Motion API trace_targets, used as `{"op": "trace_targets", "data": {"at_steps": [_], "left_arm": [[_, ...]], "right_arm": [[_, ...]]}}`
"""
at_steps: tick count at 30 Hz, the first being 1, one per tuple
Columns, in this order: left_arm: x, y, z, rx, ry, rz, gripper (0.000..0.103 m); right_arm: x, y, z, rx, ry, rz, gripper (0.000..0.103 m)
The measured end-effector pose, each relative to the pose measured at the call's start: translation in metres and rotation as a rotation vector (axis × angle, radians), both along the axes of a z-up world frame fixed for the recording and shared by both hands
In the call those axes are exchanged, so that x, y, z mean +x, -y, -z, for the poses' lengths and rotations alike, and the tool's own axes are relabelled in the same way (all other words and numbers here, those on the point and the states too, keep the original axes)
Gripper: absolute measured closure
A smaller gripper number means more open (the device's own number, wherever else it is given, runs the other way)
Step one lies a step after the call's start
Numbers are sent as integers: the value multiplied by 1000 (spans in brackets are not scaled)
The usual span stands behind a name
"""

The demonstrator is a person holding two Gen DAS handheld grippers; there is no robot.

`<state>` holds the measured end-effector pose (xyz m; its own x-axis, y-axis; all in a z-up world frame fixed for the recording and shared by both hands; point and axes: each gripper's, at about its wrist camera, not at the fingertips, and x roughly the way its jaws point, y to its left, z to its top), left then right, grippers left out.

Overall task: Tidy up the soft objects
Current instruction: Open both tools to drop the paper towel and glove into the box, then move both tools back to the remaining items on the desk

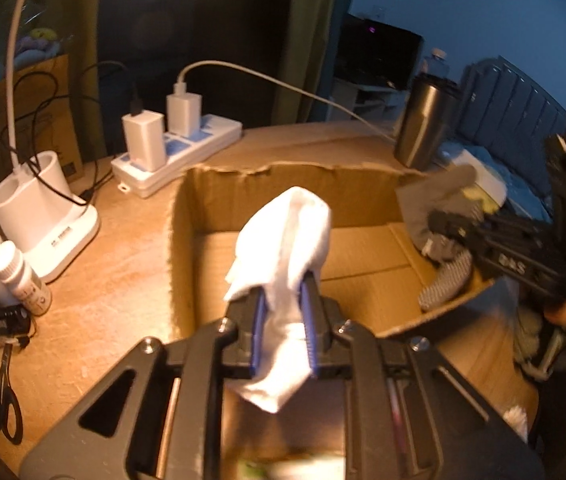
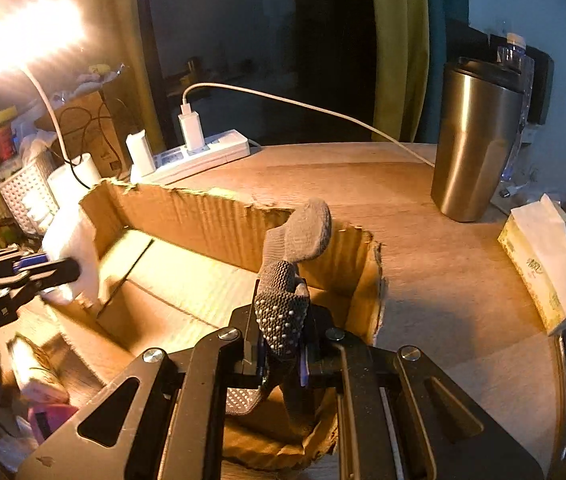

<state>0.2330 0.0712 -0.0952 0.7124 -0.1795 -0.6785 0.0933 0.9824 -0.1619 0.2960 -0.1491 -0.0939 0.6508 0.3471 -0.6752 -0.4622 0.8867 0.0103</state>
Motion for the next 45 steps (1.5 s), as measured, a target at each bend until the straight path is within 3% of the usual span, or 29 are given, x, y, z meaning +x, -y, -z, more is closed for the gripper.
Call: {"op": "trace_targets", "data": {"at_steps": [5, 7, 9, 10, 12, 13, 14, 28, 30, 34, 38, 41, 45], "left_arm": [[3, 5, 3, 6, -20, 9, 79], [8, 2, 4, -8, -36, -8, 77], [10, 0, 4, -13, -37, -14, 76], [9, 0, 3, -9, -34, -15, 75], [5, 3, -2, -3, -21, -11, 63], [3, 3, -4, -3, -14, -10, 43], [-1, 4, -8, -8, 3, -11, 31], [-67, 8, -51, 13, 165, -91, 29], [-77, 11, -56, 15, 182, -93, 28], [-97, 18, -67, 8, 214, -94, 19], [-113, 24, -77, 9, 247, -98, 17], [-125, 26, -83, 4, 266, -105, 17], [-138, 26, -84, -11, 265, -108, 17]], "right_arm": [[5, 2, -1, 7, -26, -19, 88], [3, 2, -3, 12, -28, -30, 79], [-4, 1, -6, 18, -12, -46, 54], [-7, 0, -9, 18, -2, -51, 48], [-15, 1, -14, 25, 18, -60, 43], [-17, 1, -16, 26, 23, -59, 43], [-20, 2, -18, 26, 31, -57, 43], [-91, 11, -59, 38, 160, 1, 41], [-103, 10, -64, 36, 180, -1, 33], [-122, 9, -72, 46, 198, -15, 33], [-137, 8, -77, 46, 211, -25, 31], [-148, 8, -80, 46, 218, -36, 24], [-160, 8, -80, 47, 222, -44, 23]]}}
